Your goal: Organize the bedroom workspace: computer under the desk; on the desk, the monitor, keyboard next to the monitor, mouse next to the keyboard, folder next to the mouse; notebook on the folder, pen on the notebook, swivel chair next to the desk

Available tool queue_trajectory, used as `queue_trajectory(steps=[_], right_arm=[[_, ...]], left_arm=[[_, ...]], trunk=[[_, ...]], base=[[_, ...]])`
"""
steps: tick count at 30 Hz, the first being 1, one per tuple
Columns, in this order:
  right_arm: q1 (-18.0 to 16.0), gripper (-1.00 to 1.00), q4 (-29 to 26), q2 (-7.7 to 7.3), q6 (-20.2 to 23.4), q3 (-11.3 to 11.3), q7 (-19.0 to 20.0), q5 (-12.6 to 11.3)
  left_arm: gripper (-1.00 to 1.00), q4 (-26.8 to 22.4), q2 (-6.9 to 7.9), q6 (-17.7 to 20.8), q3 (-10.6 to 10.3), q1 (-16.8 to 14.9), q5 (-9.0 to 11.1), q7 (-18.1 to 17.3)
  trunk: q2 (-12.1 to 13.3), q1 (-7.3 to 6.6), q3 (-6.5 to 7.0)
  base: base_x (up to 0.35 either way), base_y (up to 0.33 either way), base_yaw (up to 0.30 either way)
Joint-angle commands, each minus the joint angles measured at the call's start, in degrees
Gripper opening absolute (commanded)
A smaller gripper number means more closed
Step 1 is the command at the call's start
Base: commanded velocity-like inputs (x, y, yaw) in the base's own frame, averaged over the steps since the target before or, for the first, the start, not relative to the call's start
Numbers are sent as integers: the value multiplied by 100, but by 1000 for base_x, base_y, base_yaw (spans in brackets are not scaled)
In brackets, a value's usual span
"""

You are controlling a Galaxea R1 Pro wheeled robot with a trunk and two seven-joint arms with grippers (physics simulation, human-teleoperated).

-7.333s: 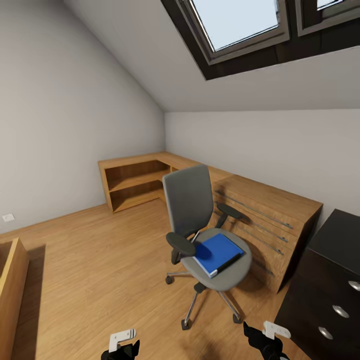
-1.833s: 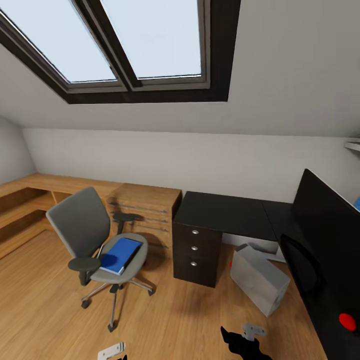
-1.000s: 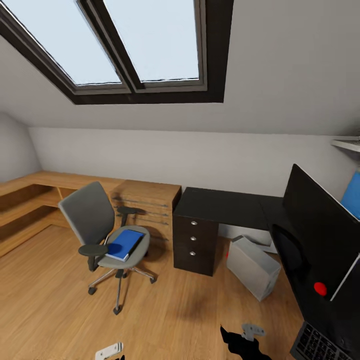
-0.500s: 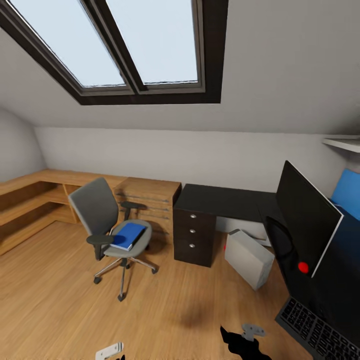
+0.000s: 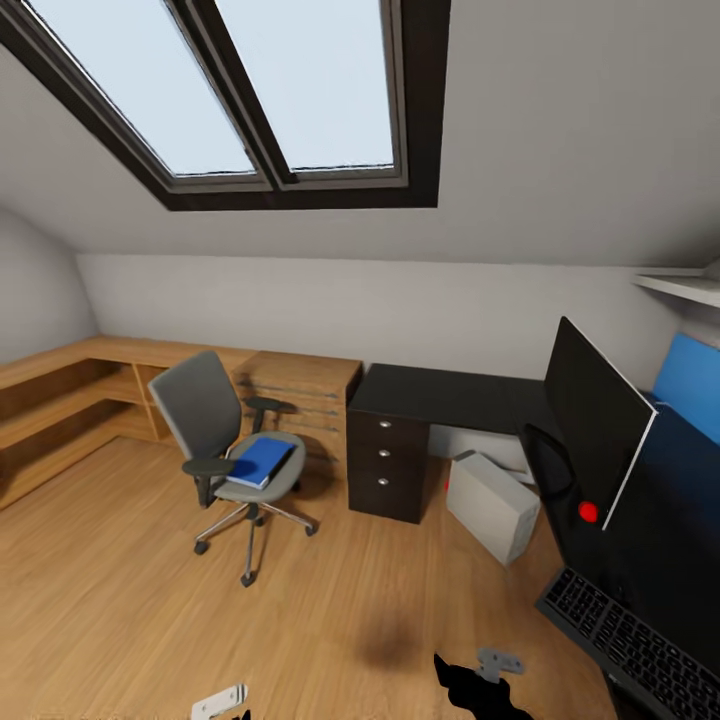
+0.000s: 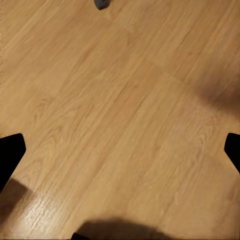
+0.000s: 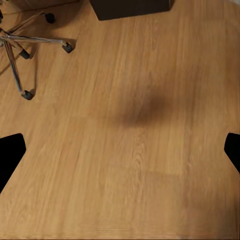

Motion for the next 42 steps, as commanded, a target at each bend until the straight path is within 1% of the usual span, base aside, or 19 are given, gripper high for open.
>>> queue_trajectory(steps=[1,6,11,19,22,29,42], right_arm=[[-7,100,11,22,-15,-29,20,-46],[-7,100,11,103,-15,-30,-113,-42],[-7,100,11,139,-15,-31,-195,-41],[-7,100,5,145,-15,-31,-226,-34],[-7,100,3,125,-21,-31,-291,-32],[-7,100,-4,116,-23,-26,-404,-19],[-7,100,-6,113,-29,-22,-419,-11]], left_arm=[[100,4,-2,-20,26,-5,11,2],[100,4,-1,-20,26,-5,11,6],[100,4,-1,-23,26,-5,11,10],[100,4,-1,-28,26,-5,11,11],[100,4,-1,-28,26,-5,11,11],[100,4,-1,-28,26,-5,11,11],[100,4,-1,-28,26,-5,11,20]], trunk=[[-11,-1,-11],[-11,-1,-11],[-11,-1,-11],[-11,-1,-11],[-11,-1,-11],[-11,-1,-11],[-11,-1,-11]], base=[[-294,0,0],[-307,0,0],[-317,0,0],[-321,0,0],[-321,-35,0],[-283,-171,0],[-251,-235,0]])
